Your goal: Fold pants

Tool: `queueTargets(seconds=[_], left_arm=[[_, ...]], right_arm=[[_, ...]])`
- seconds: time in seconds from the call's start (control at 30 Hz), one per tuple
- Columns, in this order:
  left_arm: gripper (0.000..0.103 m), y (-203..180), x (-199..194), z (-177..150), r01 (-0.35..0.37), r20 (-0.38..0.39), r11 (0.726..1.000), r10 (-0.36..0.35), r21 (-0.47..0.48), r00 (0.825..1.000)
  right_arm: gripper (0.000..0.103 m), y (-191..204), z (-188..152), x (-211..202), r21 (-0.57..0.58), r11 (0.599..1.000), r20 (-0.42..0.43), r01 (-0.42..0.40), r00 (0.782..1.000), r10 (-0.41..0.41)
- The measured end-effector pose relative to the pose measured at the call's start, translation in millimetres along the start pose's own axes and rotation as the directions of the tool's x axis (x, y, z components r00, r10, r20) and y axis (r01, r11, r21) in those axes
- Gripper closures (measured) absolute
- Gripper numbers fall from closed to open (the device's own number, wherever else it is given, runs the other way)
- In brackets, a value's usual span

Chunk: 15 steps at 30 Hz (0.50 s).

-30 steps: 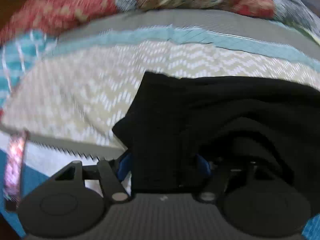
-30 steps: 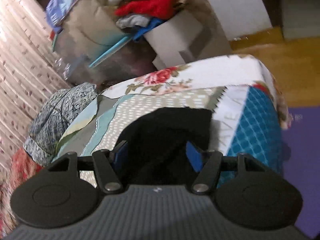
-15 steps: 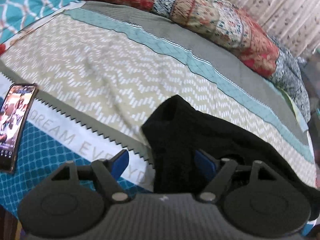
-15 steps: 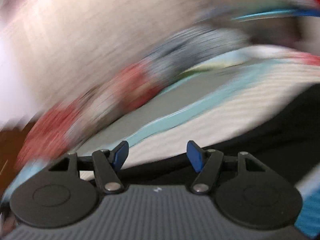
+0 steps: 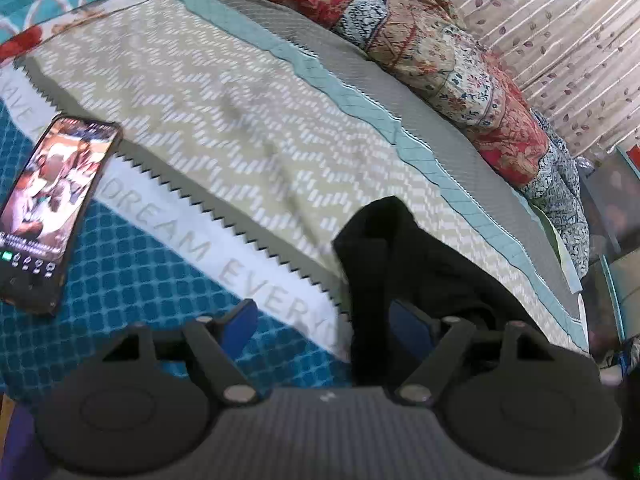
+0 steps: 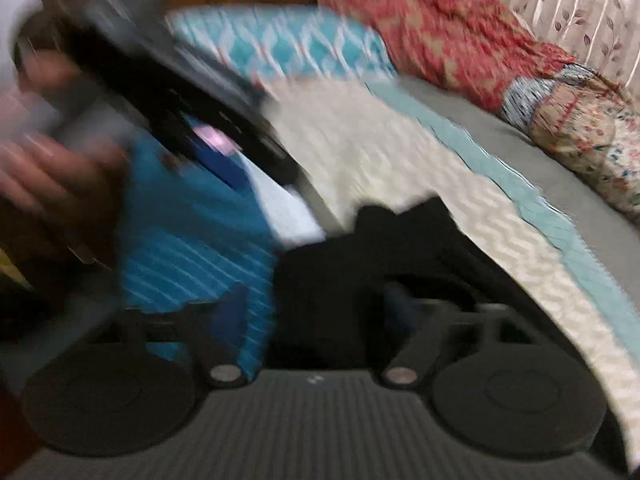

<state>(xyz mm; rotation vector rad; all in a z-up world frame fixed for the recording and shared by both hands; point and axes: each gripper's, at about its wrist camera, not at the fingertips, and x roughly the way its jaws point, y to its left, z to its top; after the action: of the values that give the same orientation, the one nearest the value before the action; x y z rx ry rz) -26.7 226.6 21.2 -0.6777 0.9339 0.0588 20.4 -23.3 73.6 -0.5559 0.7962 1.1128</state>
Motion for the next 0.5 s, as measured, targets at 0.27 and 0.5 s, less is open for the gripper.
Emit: queueTargets(seconds=[0.27,0.5], left_arm=[[0.022,0.0,36.9,6.4,0.061,-0.050,0.998,-0.060,0.008,0.997],[0.052,-48.1,95.5,7.8,0.092,-0.140,0.988,-0.074,0.123,0.987]], right_arm=[[0.092,-130.8,20.4,-101.4,0.585,0.790,0.290,0.182,0.863,-0.414],[0.092,-130.3,34.7,-73.3,0.539,0.800,0.231,0.265,0.866,-0.443]])
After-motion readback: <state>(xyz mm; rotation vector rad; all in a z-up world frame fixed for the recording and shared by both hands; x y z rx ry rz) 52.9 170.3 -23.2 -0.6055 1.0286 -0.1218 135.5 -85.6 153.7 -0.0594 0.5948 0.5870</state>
